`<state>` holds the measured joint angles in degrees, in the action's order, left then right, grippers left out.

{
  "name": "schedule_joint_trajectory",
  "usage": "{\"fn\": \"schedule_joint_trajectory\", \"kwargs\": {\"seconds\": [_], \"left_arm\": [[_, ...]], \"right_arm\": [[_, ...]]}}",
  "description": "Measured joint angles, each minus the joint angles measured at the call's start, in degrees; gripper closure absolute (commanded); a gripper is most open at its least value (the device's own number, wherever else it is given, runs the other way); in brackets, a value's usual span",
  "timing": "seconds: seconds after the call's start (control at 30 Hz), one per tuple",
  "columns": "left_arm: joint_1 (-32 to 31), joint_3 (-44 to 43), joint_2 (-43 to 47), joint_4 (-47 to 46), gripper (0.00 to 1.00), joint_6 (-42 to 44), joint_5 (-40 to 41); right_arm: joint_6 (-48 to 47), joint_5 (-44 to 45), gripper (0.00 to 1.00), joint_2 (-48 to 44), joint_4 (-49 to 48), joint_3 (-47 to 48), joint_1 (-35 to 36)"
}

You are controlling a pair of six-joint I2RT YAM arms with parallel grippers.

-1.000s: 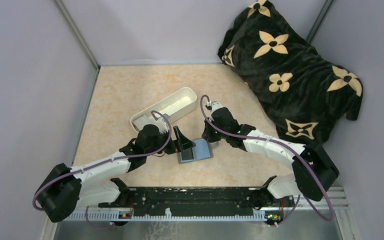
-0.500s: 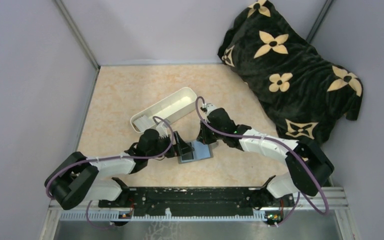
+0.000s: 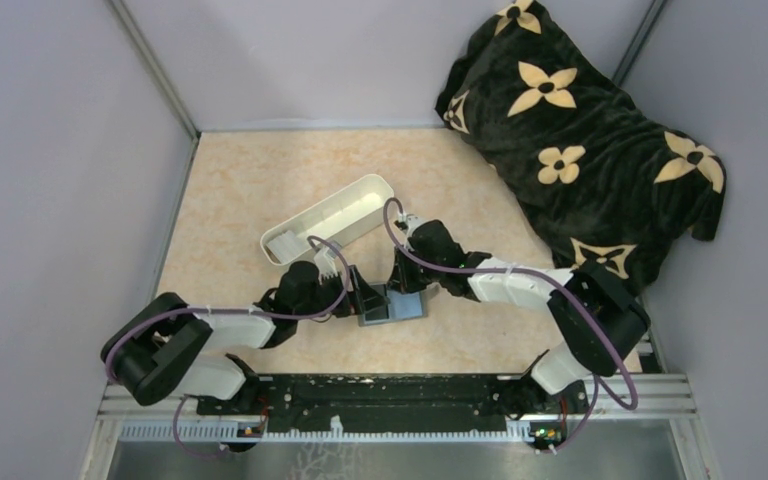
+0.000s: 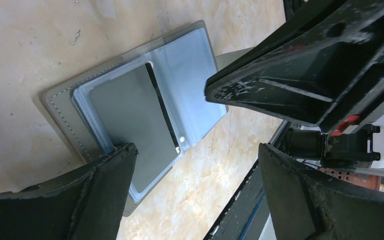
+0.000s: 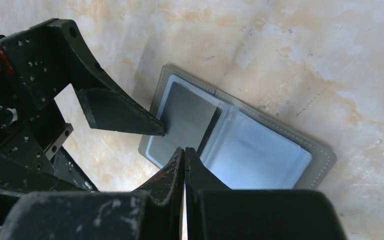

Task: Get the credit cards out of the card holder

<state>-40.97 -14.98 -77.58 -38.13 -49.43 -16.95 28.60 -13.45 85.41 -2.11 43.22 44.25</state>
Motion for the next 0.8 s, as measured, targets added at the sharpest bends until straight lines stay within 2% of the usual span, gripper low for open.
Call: {"fn": "schedule_joint_trajectory", "kwargs": {"seconds": [0.07, 0.17, 0.27, 0.8], "left_arm": [[0.00, 0.20, -0.66, -1.27, 0.02, -0.04, -0.09], [0.00, 0.39, -1.49, -2.84, 0.02, -0.22, -0.26], [0.00, 0.52, -2.08, -3.93, 0.02, -0.28, -0.35], [0.22, 0.74, -2.97, -5.44, 0.02, -0.48, -0.96]], "right_arm": [[0.02, -0.50, 0.94, 1.03, -0.37, -0.11, 0.00], [0.24, -1.40, 0.75, 2.67, -1.86, -0.52, 0.00], [0.50, -2.34, 0.68, 3.80, -3.13, -1.33, 0.00], [1.42, -5.55, 0.65, 9.22, -12.48, -4.22, -0.31]]}}
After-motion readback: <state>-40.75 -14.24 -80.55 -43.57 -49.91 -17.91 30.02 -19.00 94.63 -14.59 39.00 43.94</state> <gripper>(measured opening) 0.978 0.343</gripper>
